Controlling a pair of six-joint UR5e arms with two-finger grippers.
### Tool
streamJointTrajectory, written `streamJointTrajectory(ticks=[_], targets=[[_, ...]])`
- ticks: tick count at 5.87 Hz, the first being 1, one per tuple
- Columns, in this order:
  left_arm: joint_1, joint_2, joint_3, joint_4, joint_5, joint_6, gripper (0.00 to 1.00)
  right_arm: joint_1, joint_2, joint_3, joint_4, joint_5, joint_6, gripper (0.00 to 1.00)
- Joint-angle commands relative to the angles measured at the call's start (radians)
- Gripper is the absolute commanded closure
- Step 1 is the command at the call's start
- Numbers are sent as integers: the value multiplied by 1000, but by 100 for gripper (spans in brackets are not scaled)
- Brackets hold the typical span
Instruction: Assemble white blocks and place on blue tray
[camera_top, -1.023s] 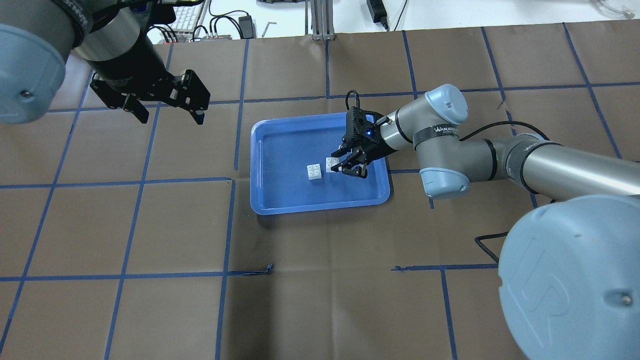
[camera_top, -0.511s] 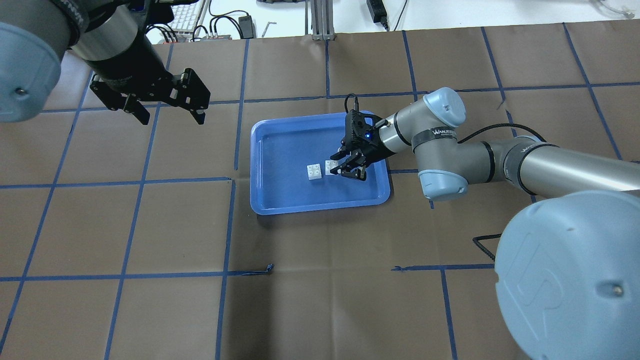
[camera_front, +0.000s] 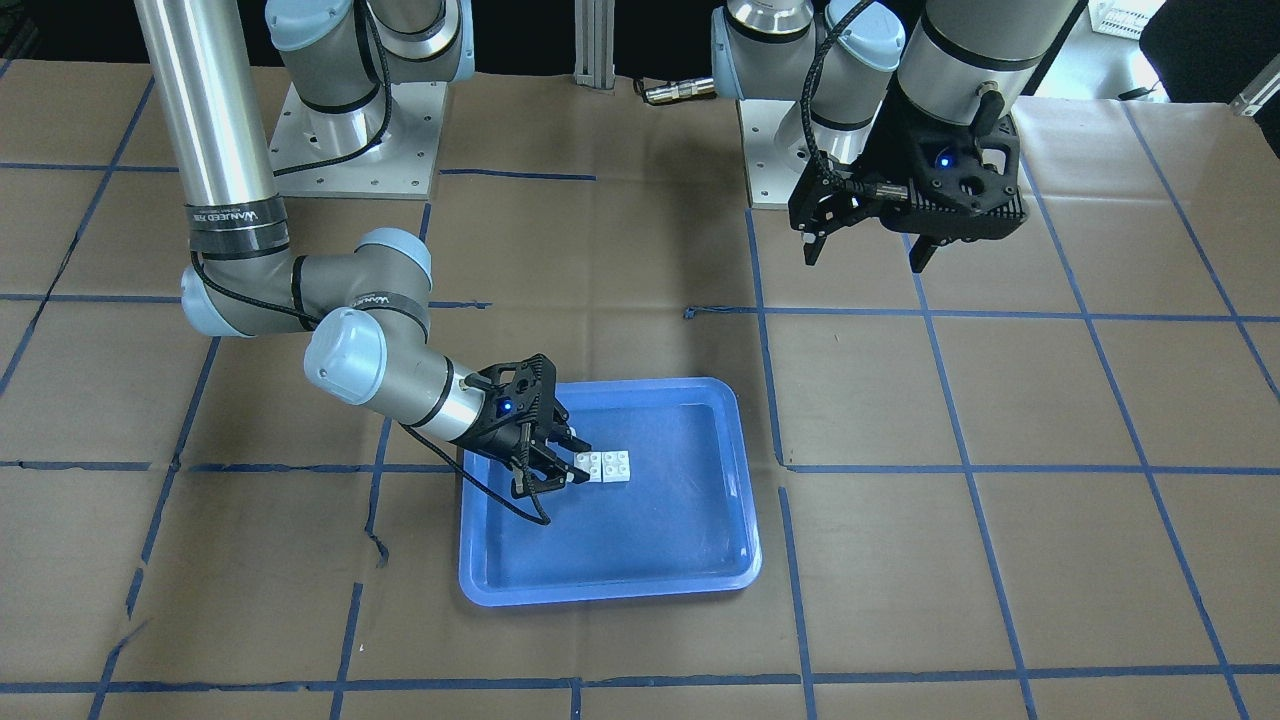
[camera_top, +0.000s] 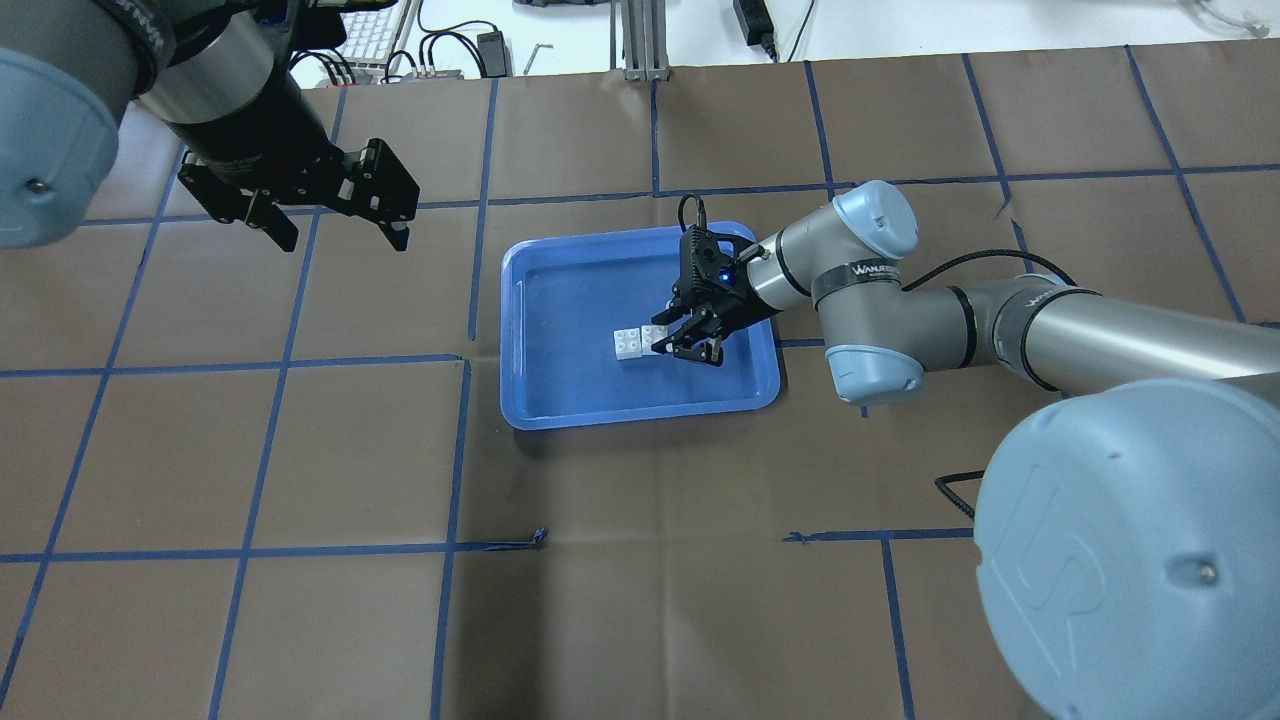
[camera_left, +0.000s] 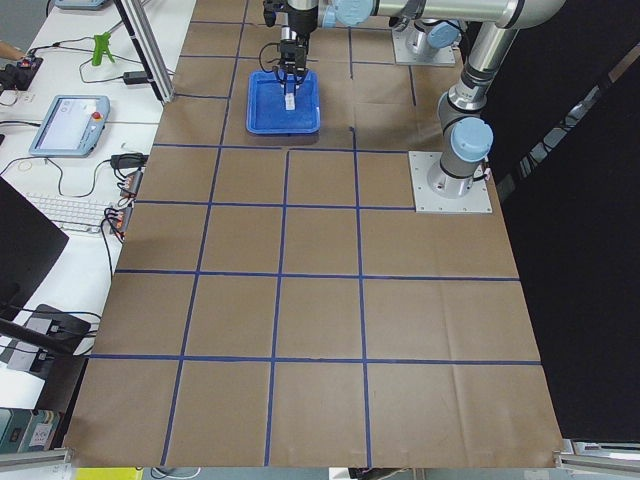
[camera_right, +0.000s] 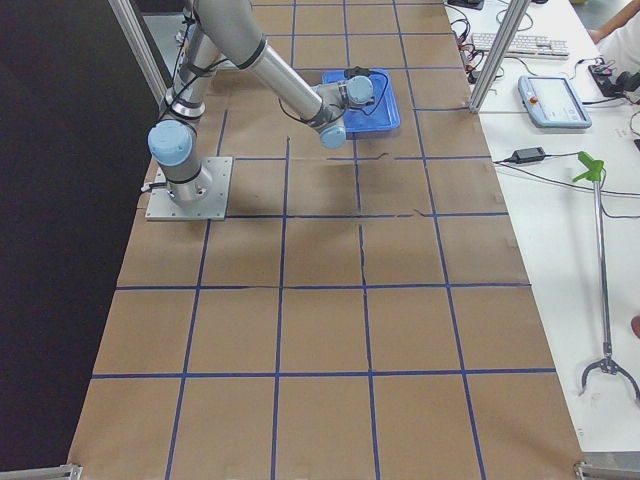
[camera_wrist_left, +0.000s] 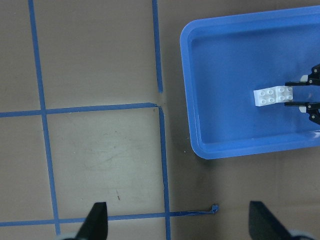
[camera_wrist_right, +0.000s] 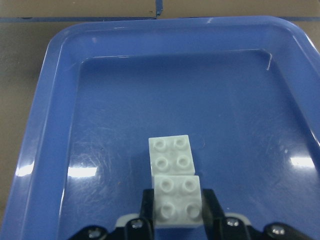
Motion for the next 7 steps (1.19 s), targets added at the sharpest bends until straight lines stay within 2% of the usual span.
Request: streamJointTrajectory(ticks=[1,3,5,7], targets=[[2,1,3,2,1,0,1,2,2,-1,0,-2,8,74],[11,1,2,0,5,2,1,2,3,-1,-9,-2,19,74],[12,1,3,2,2,2,1,2,3,-1,-10,3,28,60],[11,4,3,-1,7,2,1,2,5,-1,-10,7,28,51]])
